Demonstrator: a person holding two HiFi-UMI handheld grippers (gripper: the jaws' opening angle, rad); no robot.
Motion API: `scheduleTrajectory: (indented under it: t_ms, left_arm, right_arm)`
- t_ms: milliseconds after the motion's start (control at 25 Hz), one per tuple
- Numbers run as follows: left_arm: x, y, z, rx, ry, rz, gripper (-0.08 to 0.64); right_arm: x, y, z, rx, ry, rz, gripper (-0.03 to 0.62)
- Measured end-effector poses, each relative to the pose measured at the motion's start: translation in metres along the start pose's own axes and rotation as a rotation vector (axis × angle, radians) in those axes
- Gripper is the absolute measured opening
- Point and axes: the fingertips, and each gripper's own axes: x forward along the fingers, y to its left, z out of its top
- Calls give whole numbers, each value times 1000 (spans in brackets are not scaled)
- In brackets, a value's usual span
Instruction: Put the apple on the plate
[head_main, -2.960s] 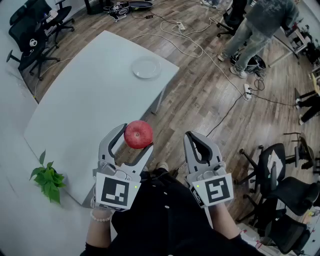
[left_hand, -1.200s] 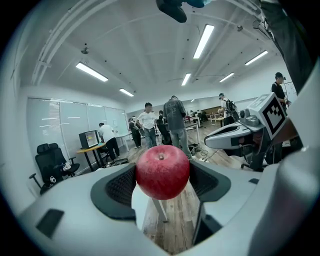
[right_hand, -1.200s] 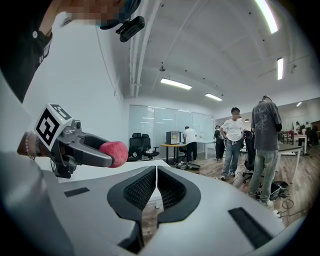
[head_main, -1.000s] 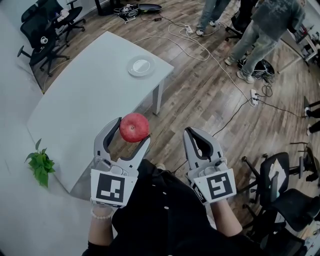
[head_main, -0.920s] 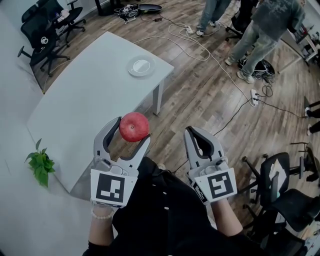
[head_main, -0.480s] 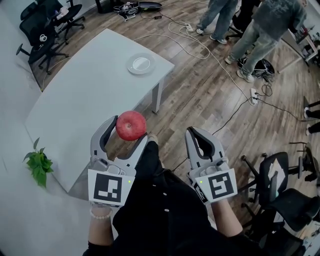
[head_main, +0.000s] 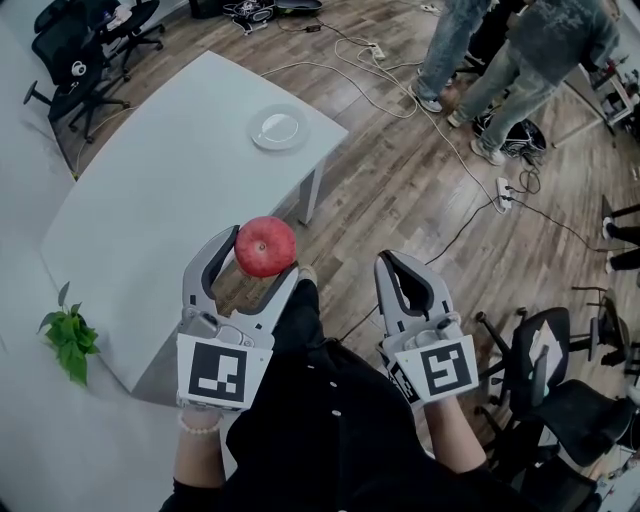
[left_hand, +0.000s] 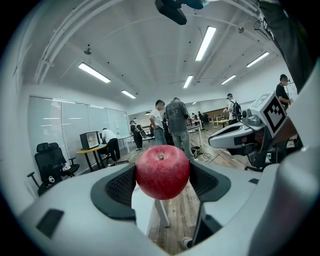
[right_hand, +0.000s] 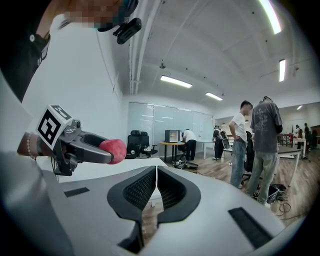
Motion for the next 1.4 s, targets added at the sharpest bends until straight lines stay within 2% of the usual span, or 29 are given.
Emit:
scheduleTrajectory:
  t_ms: [720,1400]
  left_arm:
    - [99,37,19,3,12,-36,345]
    - [212,85,56,14,-32,-103,345]
  right_arm:
    - [73,-66,8,13,27,-16,44]
    - [152,-142,29,15,34,-90,44]
